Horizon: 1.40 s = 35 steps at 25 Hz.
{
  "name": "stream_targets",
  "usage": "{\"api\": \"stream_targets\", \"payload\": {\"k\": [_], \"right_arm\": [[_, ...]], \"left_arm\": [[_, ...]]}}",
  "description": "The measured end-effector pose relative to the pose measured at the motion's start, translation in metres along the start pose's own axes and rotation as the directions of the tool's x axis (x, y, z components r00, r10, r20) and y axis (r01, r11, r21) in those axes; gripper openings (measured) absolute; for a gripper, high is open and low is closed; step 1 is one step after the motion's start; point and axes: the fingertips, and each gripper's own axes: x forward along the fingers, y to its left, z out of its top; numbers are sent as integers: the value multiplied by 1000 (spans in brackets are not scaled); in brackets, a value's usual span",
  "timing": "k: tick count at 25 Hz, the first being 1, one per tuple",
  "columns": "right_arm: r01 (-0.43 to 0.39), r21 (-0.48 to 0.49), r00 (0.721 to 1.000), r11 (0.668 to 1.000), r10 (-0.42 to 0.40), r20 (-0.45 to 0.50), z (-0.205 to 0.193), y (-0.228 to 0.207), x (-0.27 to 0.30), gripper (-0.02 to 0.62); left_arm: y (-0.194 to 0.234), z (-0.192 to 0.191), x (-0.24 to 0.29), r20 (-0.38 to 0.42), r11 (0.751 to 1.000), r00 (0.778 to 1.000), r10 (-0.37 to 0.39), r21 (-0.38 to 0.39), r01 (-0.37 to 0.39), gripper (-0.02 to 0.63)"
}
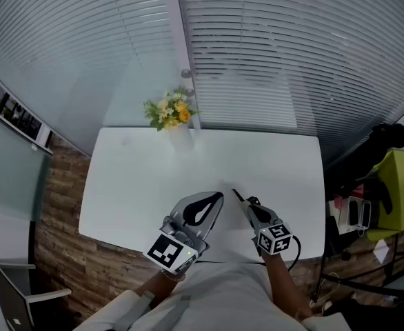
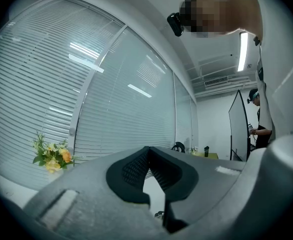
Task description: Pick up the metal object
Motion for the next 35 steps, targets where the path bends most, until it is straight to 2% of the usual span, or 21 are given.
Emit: {"api": "stream_targets", "payload": {"k": [16, 35], "right_arm": [[58, -67, 988, 996, -48, 147, 97, 22, -57, 12], [124, -241, 961, 963, -55, 271, 177, 65, -108, 12]], "left_arm": [[-6, 1, 6, 5, 1000, 1000, -27, -12, 27, 2], [-5, -1, 9, 1, 999, 1000, -31, -14, 31, 2]]}}
